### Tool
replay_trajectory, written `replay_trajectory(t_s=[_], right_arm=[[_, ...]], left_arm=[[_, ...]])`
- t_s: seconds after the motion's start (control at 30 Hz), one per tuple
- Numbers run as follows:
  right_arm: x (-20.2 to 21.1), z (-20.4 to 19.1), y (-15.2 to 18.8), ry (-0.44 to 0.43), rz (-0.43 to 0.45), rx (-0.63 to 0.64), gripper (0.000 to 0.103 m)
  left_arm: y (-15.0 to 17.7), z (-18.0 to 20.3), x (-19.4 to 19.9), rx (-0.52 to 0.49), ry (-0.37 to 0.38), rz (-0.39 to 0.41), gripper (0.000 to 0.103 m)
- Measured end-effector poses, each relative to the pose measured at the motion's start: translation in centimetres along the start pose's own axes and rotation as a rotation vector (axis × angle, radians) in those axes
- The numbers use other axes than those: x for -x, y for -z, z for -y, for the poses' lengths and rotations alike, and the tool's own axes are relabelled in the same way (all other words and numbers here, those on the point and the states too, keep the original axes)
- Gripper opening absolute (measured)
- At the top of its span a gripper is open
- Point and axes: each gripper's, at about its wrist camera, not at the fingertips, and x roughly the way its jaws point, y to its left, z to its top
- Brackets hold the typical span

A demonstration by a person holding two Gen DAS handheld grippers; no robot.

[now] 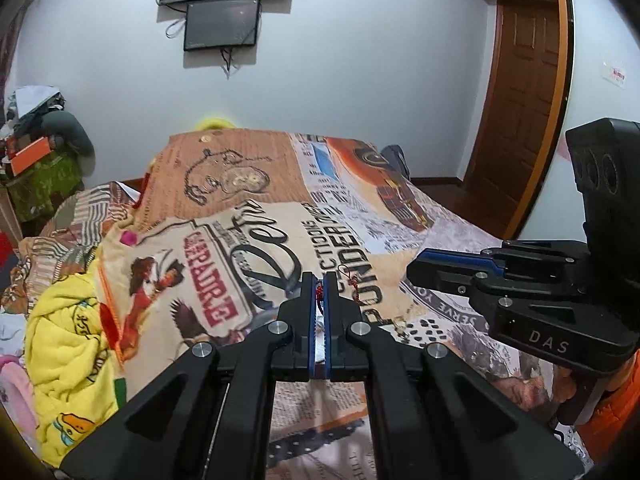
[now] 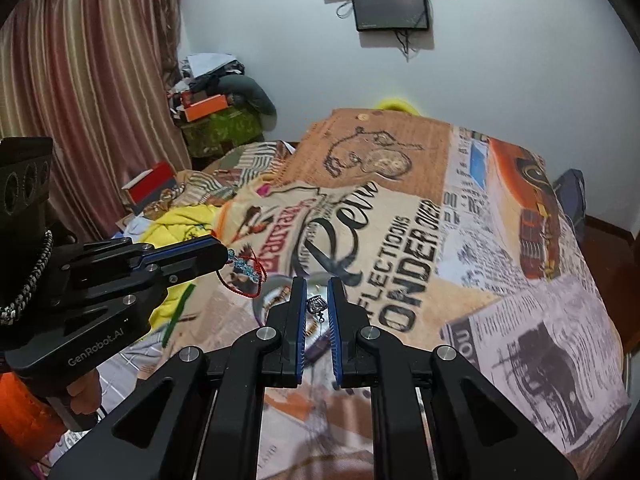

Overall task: Organize jewelry
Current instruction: 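Carry both pieces into the heart tin and open both tools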

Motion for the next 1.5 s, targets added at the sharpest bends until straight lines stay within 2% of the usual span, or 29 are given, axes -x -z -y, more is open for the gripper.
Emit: replay_trajectory(t_s=[0.27, 0.6, 0.97, 1.13, 1.23, 1.37, 1.5], right_arm=[[-1.3, -0.8, -1.0, -0.018, 0.007, 0.004, 0.009], [-4.7, -1.0, -0.1, -0.031, -0.074, -0.010, 0.009], [-7.3, -1.1, 1.4, -0.053, -0.141, -0.022, 0.009], [-8.2, -0.7, 1.9, -0.051, -0.162, -0.028, 0.009], [-8.7, -0.5, 2.1, -0.058, -0.177, -0.036, 0.009], [-9.1, -0.7, 2.4, -0.057, -0.193, -0.029, 0.009], [-9.3, -1.4, 2.6, -0.049, -0.219, 0.008, 0.010]], left_arm=[[0.3, -1.8, -0.7, 0.017, -0.003, -0.005, 0.001], [2.8, -4.0, -5.5, 0.102, 0.037, -0.122, 0.001], [3.6, -4.2, -8.1, 0.078, 0.054, -0.182, 0.001], [3.6, -4.5, -8.0, 0.078, 0.044, -0.179, 0.002], [3.5, -4.6, -7.7, 0.075, 0.032, -0.174, 0.008], [3.3, -5.0, -7.2, 0.072, 0.003, -0.163, 0.026], [3.0, -5.3, -6.9, 0.085, -0.008, -0.160, 0.028]])
